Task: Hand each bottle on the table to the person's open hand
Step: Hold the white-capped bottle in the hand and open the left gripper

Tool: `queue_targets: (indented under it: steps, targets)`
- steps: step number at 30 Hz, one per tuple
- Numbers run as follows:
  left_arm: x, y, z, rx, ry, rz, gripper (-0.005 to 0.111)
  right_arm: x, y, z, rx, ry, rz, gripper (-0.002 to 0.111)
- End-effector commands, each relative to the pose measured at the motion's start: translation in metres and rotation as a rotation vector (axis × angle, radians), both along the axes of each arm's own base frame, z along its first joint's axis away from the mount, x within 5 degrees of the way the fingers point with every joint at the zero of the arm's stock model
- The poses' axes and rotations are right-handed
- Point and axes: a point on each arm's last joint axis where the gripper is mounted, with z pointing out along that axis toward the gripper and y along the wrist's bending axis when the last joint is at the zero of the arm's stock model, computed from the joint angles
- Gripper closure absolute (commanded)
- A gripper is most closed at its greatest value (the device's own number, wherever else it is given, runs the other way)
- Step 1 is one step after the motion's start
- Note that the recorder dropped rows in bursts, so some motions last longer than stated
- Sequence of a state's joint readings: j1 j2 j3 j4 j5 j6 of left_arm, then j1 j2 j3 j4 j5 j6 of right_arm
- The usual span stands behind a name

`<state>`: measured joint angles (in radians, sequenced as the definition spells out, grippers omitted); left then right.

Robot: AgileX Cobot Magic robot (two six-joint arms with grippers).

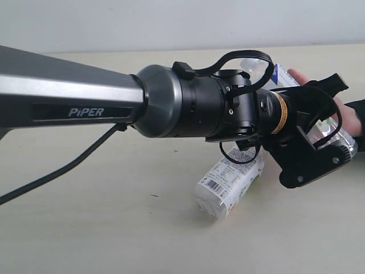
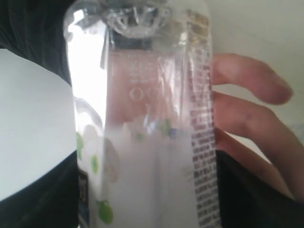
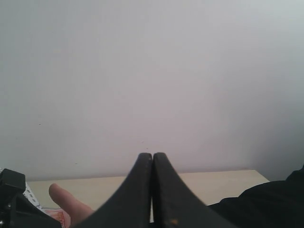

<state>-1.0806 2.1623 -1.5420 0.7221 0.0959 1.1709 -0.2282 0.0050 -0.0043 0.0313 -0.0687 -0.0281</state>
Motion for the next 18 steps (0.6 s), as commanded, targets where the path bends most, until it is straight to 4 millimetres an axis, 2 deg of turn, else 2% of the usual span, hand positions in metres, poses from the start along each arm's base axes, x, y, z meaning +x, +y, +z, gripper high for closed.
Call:
queue_targets:
  steps: [1,3,4,12,18]
  targets:
    - [0.001,-0.001,0.004,-0.024,0.010,0.008,0.037,0.000,0.000,-0.001,-0.008,-0.006,-0.006,0.108]
    - [0.001,-0.001,0.004,-0.034,0.025,0.020,0.027,0.000,0.000,-0.001,-0.008,-0.006,-0.006,0.108]
    - [0.001,-0.001,0.004,-0.034,0.025,0.020,0.026,0.000,0.000,-0.001,-0.008,-0.006,-0.006,0.108]
    - [0.001,0.000,0.008,-0.035,0.009,0.012,0.026,0.000,0.000,-0.001,-0.008,-0.006,-0.006,0.108]
    - [-0.005,0.004,0.033,-0.040,-0.009,0.038,0.026,0.000,0.000,-0.001,-0.008,-0.006,-0.006,0.108]
